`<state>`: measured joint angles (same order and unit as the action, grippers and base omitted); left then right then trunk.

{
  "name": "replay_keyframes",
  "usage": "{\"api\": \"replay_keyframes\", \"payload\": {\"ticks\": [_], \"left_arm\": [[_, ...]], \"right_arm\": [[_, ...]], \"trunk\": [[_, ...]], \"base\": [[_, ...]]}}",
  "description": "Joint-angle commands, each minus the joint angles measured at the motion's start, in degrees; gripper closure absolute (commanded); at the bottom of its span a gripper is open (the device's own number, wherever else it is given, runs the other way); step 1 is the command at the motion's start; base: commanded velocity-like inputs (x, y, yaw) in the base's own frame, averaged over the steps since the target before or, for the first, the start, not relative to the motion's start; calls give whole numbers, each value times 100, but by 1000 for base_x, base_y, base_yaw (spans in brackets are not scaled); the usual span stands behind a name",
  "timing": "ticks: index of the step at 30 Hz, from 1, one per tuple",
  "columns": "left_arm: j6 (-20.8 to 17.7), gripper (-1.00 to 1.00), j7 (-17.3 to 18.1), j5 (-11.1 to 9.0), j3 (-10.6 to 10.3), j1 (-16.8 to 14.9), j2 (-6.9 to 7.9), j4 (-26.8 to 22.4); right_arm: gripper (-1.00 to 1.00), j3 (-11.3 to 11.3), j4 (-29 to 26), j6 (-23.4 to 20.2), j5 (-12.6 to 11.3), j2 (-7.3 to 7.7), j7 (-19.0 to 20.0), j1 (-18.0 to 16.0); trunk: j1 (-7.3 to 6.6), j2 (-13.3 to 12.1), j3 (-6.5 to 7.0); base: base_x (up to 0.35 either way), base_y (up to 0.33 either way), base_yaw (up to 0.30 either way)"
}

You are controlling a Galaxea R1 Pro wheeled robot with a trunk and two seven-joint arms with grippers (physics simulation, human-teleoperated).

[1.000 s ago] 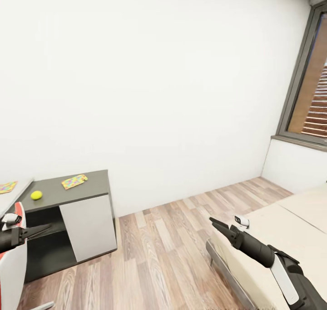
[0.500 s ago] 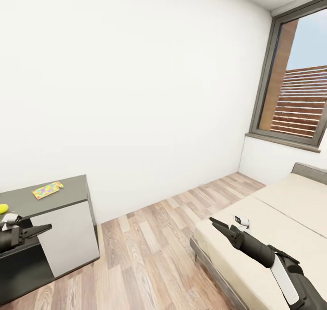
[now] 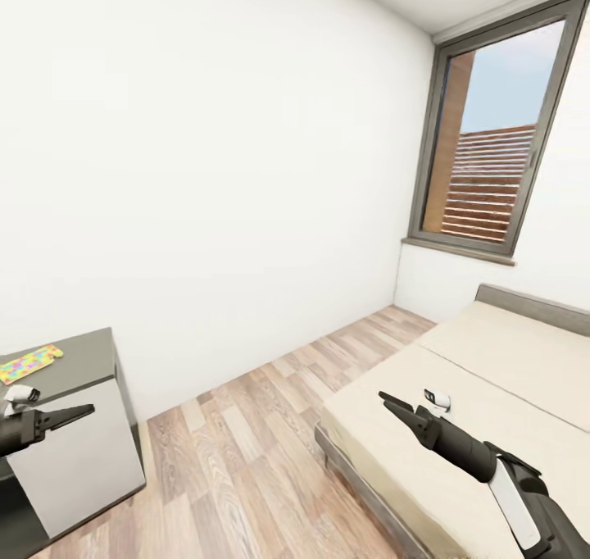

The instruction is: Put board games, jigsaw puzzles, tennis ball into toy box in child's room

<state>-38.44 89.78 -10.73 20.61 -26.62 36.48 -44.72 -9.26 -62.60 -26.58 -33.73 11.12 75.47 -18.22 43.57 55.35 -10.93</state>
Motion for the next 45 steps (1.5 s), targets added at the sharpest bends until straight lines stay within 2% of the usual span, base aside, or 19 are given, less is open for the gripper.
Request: {"api": "replay_keyframes", "payload": {"ticks": [1,31,37,41,45], "left_arm": [[-60,-100,22,3,0,-1,2,-2],[-66,-100,22,72,-29,-1,-84,-3],[-67,-100,22,78,-37,-1,-197,-2],[-78,-100,-237,78,-39,-5,-300,-2],[-107,-100,-576,72,-39,-10,-428,-6]], "right_arm": [[-100,-9,2,-57,-22,1,11,-6],[-100,-67,58,-57,-28,-9,-6,-6],[-100,-96,134,-54,-48,-6,-10,-6],[-100,-240,208,-59,-53,-9,-13,-6],[-100,-488,306,-93,-56,-12,-14,-6]], "trunk": [[1,6,-5],[1,6,83],[1,6,101],[1,6,114],[1,6,126]], "base": [[0,0,-279],[0,0,-279],[0,0,-279],[0,0,-279],[0,0,-279]]}}
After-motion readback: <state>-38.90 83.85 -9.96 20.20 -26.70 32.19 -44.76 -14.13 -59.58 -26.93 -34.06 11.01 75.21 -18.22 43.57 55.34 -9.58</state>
